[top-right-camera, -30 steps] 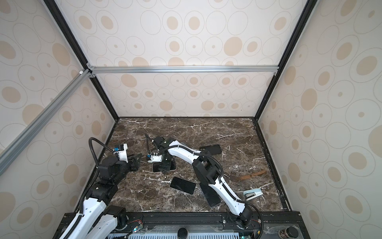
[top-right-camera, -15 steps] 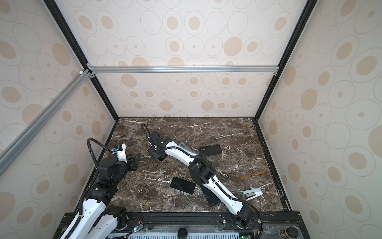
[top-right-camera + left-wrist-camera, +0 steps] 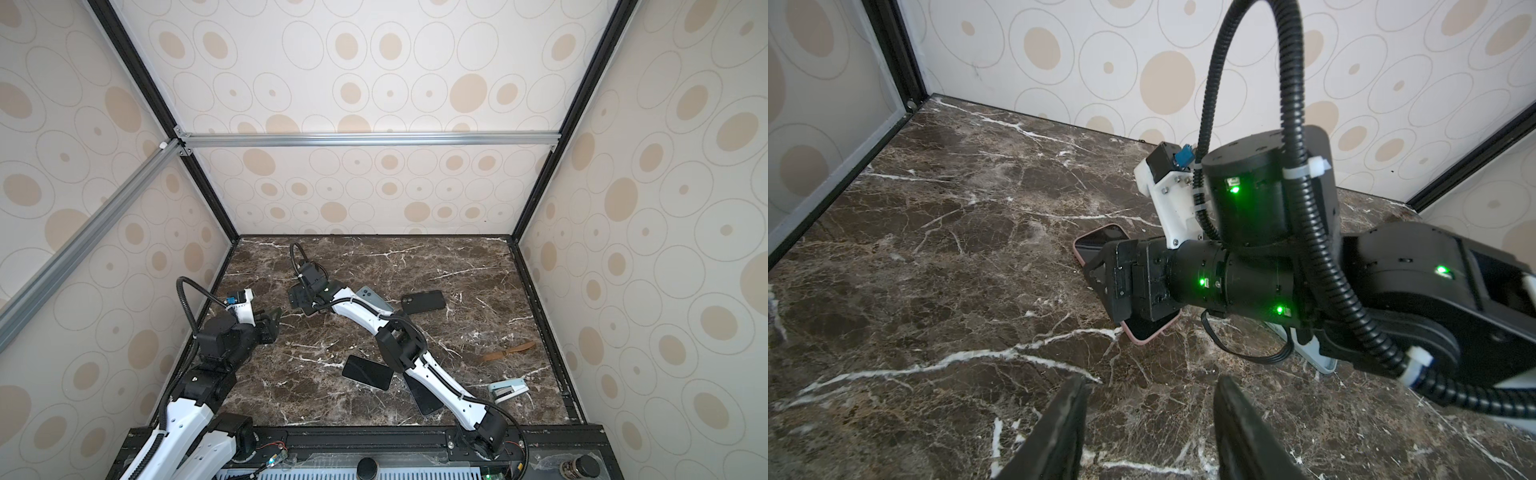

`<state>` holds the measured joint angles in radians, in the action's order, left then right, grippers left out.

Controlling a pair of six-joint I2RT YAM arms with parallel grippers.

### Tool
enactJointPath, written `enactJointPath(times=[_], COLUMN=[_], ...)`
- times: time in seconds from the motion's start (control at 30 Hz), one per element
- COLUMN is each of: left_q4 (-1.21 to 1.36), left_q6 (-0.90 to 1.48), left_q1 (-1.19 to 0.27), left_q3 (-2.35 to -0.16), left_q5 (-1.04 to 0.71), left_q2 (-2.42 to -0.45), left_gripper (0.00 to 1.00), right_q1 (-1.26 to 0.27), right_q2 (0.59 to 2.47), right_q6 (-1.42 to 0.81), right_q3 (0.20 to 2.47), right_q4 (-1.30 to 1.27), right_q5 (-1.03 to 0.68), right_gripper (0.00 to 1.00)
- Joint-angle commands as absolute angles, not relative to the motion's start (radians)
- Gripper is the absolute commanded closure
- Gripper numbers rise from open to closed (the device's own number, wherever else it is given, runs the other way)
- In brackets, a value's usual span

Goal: Put the phone into the phone case

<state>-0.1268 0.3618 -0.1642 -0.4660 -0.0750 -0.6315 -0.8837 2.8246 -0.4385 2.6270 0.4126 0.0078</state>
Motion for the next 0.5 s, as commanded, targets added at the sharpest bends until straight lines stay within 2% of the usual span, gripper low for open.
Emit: enactJointPath(times=[0.0, 0.27, 0.47], left_q4=[-0.139, -0.127, -0.053], left_q6=[0.350, 0.343, 0.345], left_q1=[-0.163, -0.163, -0.164], left_q3=[-0.476, -0.479, -0.481], left_q5=[-0.056, -0.036, -0.213], left_q2=[-0.634, -0.621, -0.653], left_gripper=[0.50, 0.51, 0.56], right_q1=[-0.882, -0.880, -0.876], right_q2=[2.767, 2.530, 2.188], right_q6=[-0.446, -0.322, -0.196], right_q3=[2.614, 2.509, 2.064], right_q4=[0.361, 0.427, 0.342], right_q5=[-0.038, -0.063, -0.052], right_gripper=[0.04, 0.03, 0.02])
